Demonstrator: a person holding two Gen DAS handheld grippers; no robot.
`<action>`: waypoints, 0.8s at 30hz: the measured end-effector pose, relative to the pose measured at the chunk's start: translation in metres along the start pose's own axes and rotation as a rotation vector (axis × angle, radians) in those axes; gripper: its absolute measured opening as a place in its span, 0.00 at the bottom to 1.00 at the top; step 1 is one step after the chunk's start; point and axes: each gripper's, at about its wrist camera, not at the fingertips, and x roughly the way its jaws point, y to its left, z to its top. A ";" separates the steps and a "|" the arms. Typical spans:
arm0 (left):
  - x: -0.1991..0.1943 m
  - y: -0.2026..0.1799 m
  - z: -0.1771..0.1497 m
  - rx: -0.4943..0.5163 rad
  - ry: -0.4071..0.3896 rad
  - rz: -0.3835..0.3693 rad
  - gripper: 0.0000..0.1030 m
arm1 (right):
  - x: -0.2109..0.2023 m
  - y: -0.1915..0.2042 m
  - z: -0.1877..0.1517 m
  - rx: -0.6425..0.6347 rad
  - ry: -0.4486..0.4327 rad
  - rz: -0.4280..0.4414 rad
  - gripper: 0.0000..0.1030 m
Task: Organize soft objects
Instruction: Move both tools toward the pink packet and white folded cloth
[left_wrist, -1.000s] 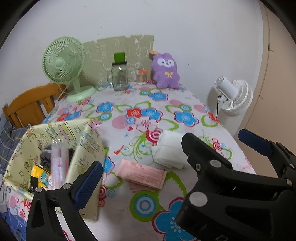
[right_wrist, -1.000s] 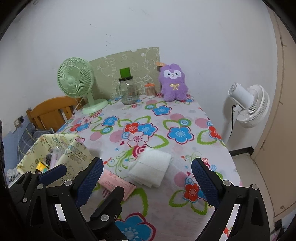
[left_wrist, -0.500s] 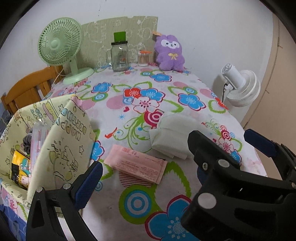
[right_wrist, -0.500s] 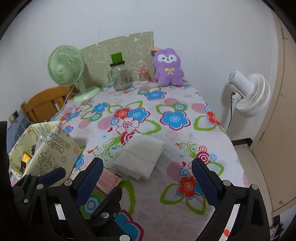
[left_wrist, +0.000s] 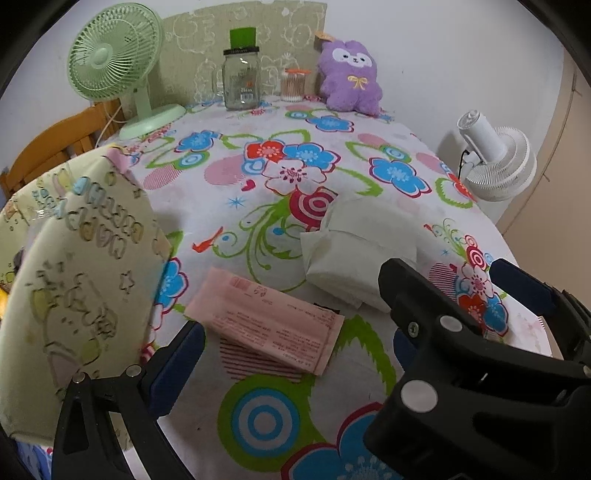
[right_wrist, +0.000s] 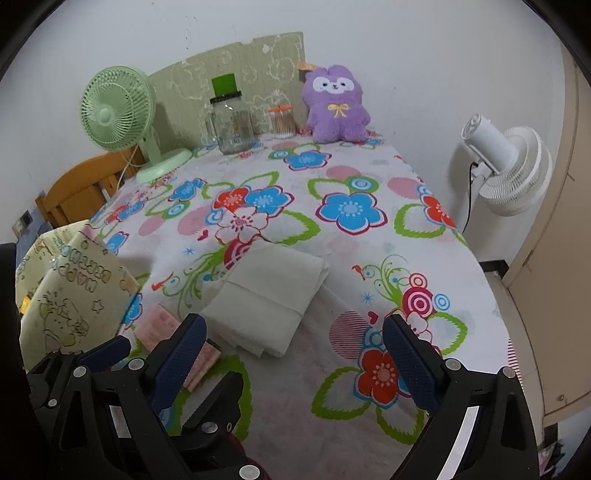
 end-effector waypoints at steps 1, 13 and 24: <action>0.002 -0.001 0.001 0.001 0.005 -0.001 1.00 | 0.003 -0.001 0.000 0.005 0.008 0.001 0.95; 0.019 -0.001 0.008 -0.009 0.023 0.000 1.00 | 0.023 -0.006 0.005 0.002 0.055 -0.004 0.95; 0.022 0.001 0.013 -0.002 0.002 0.029 0.84 | 0.034 -0.003 0.012 -0.014 0.068 0.002 0.95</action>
